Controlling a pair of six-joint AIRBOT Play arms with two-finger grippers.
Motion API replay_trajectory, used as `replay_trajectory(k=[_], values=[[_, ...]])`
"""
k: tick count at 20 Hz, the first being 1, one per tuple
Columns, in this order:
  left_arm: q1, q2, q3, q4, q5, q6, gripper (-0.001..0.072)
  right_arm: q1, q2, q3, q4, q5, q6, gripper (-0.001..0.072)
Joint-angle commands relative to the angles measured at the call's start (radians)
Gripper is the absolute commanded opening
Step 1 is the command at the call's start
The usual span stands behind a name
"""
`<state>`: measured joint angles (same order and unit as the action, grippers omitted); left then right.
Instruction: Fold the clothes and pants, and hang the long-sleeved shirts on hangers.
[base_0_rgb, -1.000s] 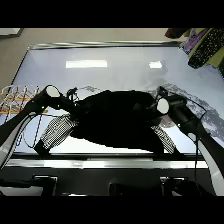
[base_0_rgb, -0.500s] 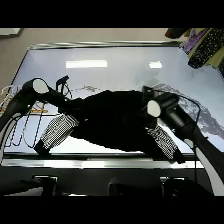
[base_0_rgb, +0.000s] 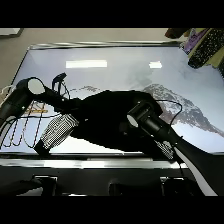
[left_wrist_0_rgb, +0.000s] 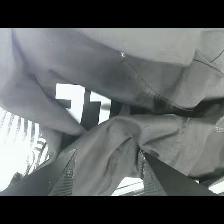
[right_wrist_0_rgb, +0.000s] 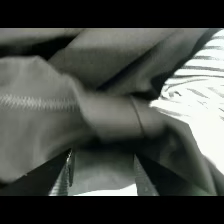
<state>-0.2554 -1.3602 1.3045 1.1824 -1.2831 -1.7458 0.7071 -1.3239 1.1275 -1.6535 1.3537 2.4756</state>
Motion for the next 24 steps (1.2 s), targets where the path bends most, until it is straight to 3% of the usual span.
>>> replay_trajectory(k=[1, 2, 5, 6, 8, 9, 12, 14, 15, 19, 20, 21, 22, 24], values=[[-0.009, 0.002, 0.000, 0.005, -0.003, 0.003, 0.0472, 0.006, -0.066, -0.006, -0.019, -0.021, 0.031, 0.0384], [-0.011, 0.003, 0.000, 0.005, -0.008, 0.004, 0.0480, 0.006, -0.078, -0.006, -0.016, -0.021, 0.030, 0.0358], [-0.020, 0.003, 0.000, 0.006, -0.027, 0.011, 0.0480, 0.006, -0.080, -0.006, -0.005, -0.002, 0.023, 0.0079], [-0.021, 0.004, 0.000, 0.008, -0.034, 0.012, 0.0480, 0.006, -0.074, -0.006, -0.005, 0.020, 0.018, 0.0035], [-0.021, 0.006, 0.000, 0.010, -0.049, 0.011, 0.0480, 0.006, -0.037, -0.005, 0.003, 0.074, 0.014, 0.0036], [-0.021, 0.008, 0.000, 0.016, -0.050, 0.011, 0.0480, 0.006, -0.004, -0.006, 0.004, 0.100, 0.013, 0.0068], [-0.021, 0.014, 0.000, 0.035, -0.049, 0.011, 0.0480, 0.006, 0.099, -0.006, 0.009, 0.198, 0.034, 0.0345], [-0.021, 0.013, 0.000, 0.035, -0.045, 0.011, 0.0480, 0.006, 0.138, -0.006, 0.015, 0.240, 0.053, 0.0620], [-0.021, 0.013, 0.000, 0.035, -0.043, 0.011, 0.0480, 0.006, 0.142, -0.006, 0.023, 0.226, 0.053, 0.0658], [-0.021, 0.013, 0.000, 0.035, -0.037, 0.011, 0.0480, 0.006, 0.139, -0.006, 0.021, 0.089, 0.054, 0.0652], [-0.021, 0.013, 0.000, 0.035, -0.037, 0.011, 0.0480, 0.006, 0.138, -0.006, 0.014, 0.087, 0.060, 0.0635], [-0.021, 0.013, 0.000, 0.035, -0.035, 0.012, 0.0480, 0.006, 0.138, -0.006, 0.014, 0.087, 0.076, 0.0551], [-0.021, 0.013, 0.000, 0.035, -0.034, 0.019, 0.0480, 0.006, 0.138, -0.006, 0.014, 0.087, 0.102, 0.0539], [-0.021, 0.013, 0.000, 0.035, -0.033, 0.019, 0.0480, 0.006, 0.123, -0.006, 0.012, 0.084, 0.151, 0.0562]])
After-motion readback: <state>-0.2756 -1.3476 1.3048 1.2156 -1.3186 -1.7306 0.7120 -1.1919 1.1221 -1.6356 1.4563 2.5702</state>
